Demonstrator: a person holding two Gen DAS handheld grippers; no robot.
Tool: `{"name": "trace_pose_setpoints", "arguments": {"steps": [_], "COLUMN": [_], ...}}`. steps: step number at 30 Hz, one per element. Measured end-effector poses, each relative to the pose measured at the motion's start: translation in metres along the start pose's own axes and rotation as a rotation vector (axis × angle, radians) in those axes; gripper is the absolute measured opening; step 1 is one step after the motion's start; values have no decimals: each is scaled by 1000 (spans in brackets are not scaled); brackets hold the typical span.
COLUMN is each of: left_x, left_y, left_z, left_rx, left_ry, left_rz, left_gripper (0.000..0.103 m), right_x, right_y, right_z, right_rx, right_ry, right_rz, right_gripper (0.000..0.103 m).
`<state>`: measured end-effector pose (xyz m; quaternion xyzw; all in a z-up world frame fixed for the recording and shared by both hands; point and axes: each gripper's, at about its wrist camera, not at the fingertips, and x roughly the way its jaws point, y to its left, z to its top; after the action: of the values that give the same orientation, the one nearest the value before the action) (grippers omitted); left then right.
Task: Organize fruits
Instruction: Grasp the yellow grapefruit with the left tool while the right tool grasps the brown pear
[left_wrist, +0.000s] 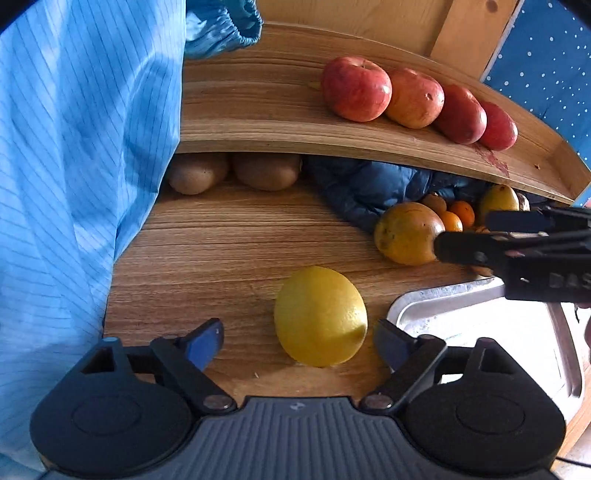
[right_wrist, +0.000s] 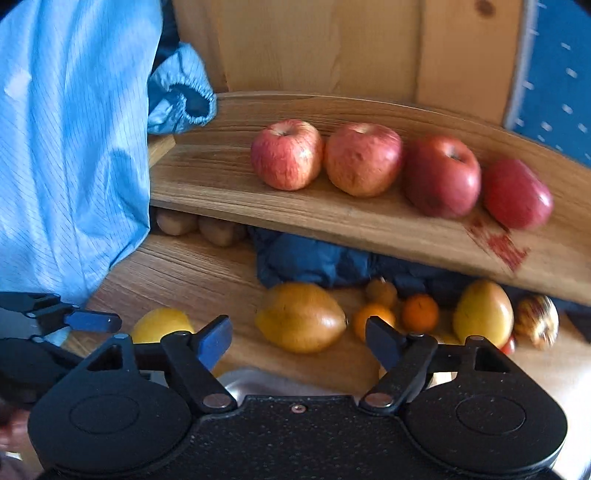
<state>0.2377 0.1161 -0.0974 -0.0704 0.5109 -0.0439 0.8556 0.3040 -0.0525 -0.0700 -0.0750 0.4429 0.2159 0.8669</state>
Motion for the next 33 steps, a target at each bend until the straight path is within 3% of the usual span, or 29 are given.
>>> {"name": "trace_pose_setpoints", "arguments": {"steps": [12, 14, 19, 33], "left_x": [15, 17, 19, 17], "left_y": [2, 2, 2, 1], "left_z": [10, 11, 12, 10], "left_rx": [-3, -8, -27, -70], "left_ry": [21, 29, 41, 36], "left_rz": [-76, -108, -116, -84], "left_gripper": [70, 62, 62, 60], "right_x": [32, 36, 49, 57], "right_y": [13, 18, 27, 25], "right_z": [13, 14, 15, 12], "right_rx": [-241, -313, -441, -435], "right_ry": [102, 118, 146, 114], "right_rz": [29, 28, 10, -10], "right_gripper": [75, 75, 65, 61]}}
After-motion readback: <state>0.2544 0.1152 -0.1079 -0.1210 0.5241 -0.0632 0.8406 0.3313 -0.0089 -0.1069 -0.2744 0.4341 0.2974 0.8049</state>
